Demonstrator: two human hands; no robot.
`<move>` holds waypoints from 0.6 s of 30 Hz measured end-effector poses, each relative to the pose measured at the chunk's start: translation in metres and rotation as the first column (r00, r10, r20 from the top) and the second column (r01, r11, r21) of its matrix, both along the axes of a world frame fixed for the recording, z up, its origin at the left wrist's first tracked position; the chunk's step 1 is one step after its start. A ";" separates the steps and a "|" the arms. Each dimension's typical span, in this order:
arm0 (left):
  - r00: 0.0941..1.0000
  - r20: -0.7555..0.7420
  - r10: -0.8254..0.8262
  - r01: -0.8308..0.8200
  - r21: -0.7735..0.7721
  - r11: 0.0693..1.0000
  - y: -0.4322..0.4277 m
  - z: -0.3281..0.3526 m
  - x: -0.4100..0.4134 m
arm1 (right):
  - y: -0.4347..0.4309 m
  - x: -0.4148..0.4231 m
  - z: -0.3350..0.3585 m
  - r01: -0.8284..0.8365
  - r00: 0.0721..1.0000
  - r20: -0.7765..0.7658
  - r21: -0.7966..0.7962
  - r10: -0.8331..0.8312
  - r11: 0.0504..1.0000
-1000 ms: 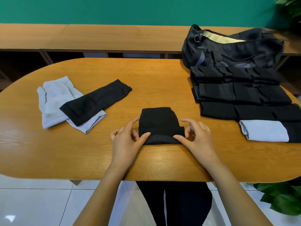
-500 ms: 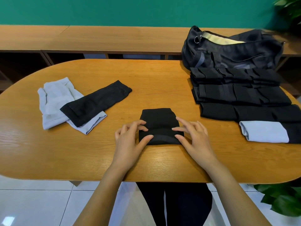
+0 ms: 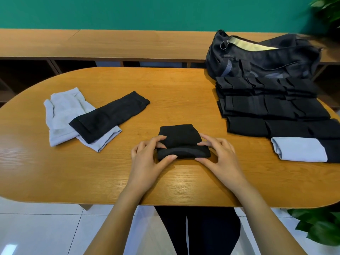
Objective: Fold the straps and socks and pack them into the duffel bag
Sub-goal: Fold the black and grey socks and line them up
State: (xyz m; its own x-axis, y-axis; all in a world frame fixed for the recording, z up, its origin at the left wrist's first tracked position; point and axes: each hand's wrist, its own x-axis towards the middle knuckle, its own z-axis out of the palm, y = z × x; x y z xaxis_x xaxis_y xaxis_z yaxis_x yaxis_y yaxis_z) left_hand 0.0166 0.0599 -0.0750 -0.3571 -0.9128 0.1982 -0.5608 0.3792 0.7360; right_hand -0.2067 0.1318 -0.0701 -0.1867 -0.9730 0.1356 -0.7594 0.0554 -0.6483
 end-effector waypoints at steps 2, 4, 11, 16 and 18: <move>1.000 -0.003 0.000 0.000 0.016 1.000 0.000 0.002 0.000 | 0.000 -0.001 -0.002 0.012 1.000 0.024 -0.005 -0.012 1.000; 1.000 0.015 0.003 -0.004 0.035 0.999 0.002 0.005 0.000 | 0.000 -0.002 -0.005 0.034 0.999 0.041 0.000 -0.034 0.999; 0.999 -0.034 0.011 -0.010 0.046 0.999 0.000 0.002 0.003 | 0.002 -0.005 -0.010 0.053 0.995 0.086 0.028 -0.055 0.998; 0.997 -0.082 -0.004 0.009 0.063 0.998 0.001 0.003 0.002 | 0.001 -0.001 -0.003 0.007 0.990 0.137 0.005 -0.008 1.000; 0.994 -0.111 -0.010 0.018 0.071 0.997 0.001 0.002 0.002 | 0.002 -0.002 -0.006 0.005 0.987 0.160 -0.007 -0.004 1.000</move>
